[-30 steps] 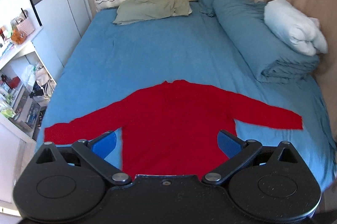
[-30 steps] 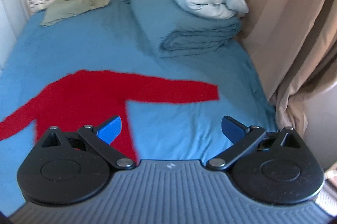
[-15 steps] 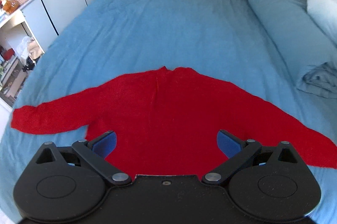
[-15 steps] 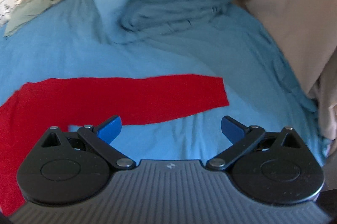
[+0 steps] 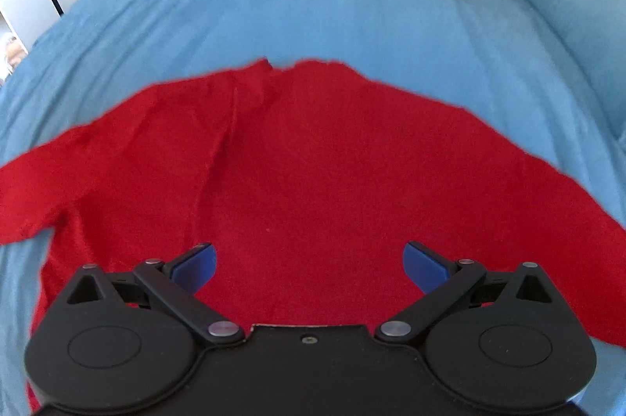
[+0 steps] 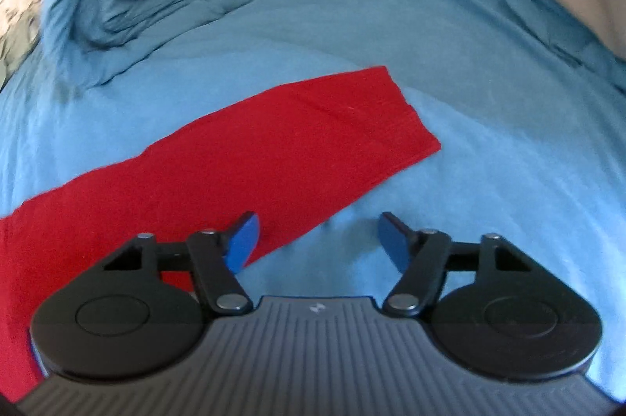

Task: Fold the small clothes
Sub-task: 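Lower the right tool to the red sweater's sleeve cuff, then grasp the sleeve cuff with the right tool and fold it across the body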

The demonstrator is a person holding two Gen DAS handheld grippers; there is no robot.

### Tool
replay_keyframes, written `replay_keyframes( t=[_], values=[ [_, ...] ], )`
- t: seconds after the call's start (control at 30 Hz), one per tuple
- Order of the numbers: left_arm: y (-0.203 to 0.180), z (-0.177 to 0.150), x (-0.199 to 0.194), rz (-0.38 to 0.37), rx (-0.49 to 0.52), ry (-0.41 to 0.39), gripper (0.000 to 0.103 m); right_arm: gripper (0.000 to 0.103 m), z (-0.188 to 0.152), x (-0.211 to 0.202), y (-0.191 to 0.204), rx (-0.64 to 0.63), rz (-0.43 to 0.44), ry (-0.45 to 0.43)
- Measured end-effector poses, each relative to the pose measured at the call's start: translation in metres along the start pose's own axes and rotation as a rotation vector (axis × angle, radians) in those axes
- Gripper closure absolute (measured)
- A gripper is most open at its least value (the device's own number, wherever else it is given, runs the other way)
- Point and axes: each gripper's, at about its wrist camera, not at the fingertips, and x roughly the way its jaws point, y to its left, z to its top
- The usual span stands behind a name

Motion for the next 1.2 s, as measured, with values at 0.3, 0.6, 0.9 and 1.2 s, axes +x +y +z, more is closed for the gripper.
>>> replay_keyframes(
  t=[0.3, 0.6, 0.9, 1.2],
  values=[
    [0.007, -0.014, 0.030, -0.004, -0.052, 0.090, 0.000, 0.062, 0.012, 0.014, -0.008, 0.088, 0.033, -0.084],
    [0.020, -0.017, 0.054, -0.040, -0.072, 0.176, 0.000, 0.081, 0.012, -0.005, 0.011, 0.044, -0.015, -0.149],
    [0.030, -0.007, 0.041, -0.089, -0.014, 0.192, 0.000, 0.081, 0.023, -0.070, 0.114, -0.077, 0.278, -0.224],
    [0.133, 0.012, -0.020, -0.037, -0.103, 0.056, 0.000, 0.082, -0.033, -0.130, 0.314, -0.292, 0.707, -0.182]
  ],
)
